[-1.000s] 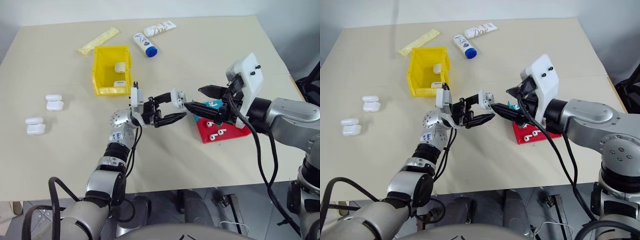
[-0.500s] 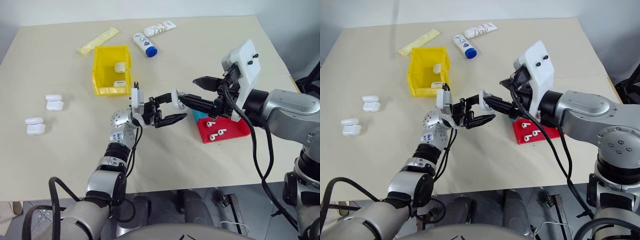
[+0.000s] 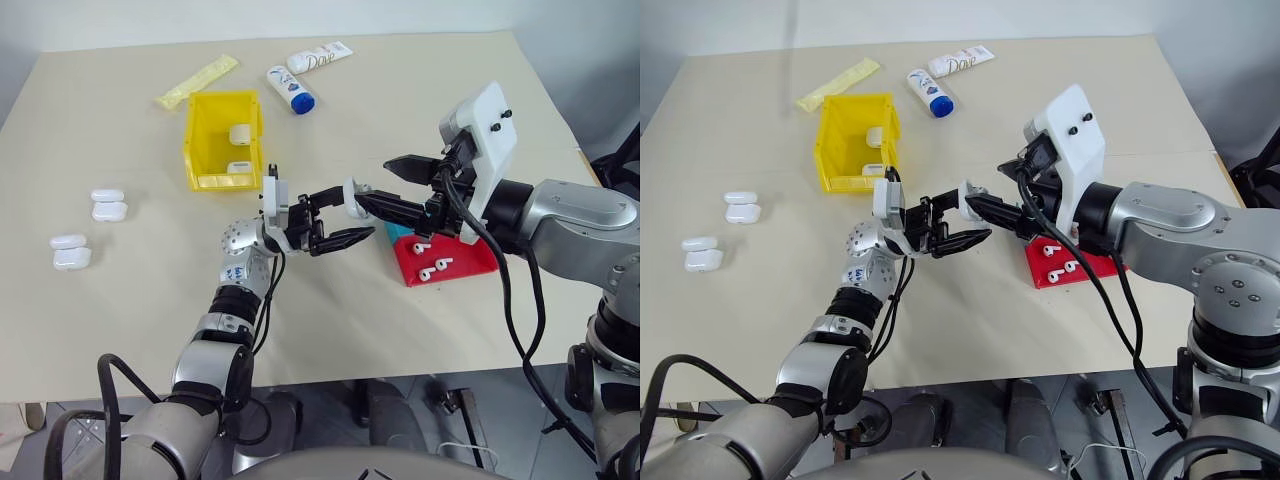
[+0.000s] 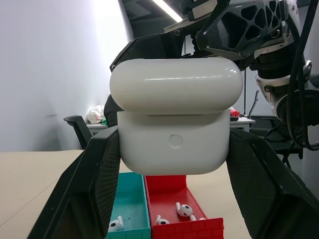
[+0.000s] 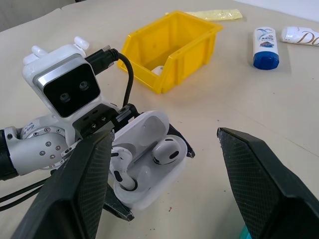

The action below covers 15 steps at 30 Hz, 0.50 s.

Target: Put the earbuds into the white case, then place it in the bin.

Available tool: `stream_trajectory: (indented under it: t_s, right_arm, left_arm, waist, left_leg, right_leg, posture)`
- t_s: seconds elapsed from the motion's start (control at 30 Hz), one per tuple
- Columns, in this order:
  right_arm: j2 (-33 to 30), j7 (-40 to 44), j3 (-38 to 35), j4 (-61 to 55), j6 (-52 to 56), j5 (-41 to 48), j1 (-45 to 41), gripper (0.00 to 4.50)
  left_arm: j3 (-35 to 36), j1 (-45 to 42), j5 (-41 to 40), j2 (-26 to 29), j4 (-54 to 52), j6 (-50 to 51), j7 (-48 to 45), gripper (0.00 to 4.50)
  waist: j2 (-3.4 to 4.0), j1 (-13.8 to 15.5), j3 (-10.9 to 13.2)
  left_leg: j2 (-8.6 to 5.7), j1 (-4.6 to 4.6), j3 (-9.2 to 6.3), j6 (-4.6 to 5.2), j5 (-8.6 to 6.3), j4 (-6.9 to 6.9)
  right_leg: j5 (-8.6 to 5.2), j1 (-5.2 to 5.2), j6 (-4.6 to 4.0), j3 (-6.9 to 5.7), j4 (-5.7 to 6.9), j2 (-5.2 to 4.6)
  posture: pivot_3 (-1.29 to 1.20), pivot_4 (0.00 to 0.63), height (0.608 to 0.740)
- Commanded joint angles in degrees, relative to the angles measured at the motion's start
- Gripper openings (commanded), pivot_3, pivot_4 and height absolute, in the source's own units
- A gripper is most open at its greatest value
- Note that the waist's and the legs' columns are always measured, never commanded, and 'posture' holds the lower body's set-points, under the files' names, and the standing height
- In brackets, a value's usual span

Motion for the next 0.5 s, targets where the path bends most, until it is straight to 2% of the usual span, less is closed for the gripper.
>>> stream_trajectory:
  t_s: [0.03, 0.5]
  right_arm:
    - [-0.28, -0.09, -0.49, -1.21, -0.8, 0.55, 0.38, 3.45]
    - [-0.23, 0.91, 0.53, -0.86, -1.83, -1.55, 1.95, 3.45]
  left_arm:
    - [0.25, -0.7, -0.18, -0.01, -0.87, -0.89, 0.09, 2.79]
    - [0.4, -0.99, -0.06, 0.09, -0.69, -1.01, 0.26, 2.79]
  waist:
    - [0.0, 0.0, 0.0]
    - [0.0, -0.02, 0.0]
  left_leg:
    - [0.0, 0.0, 0.0, 0.0, 0.0, 0.0]
    - [0.0, 0.0, 0.0, 0.0, 0.0, 0.0]
  right_leg:
    - [0.0, 0.0, 0.0, 0.0, 0.0, 0.0]
    - [0.0, 0.0, 0.0, 0.0, 0.0, 0.0]
  posture:
    - [0.0, 0.15, 0.74]
    - [0.0, 0.15, 0.74]
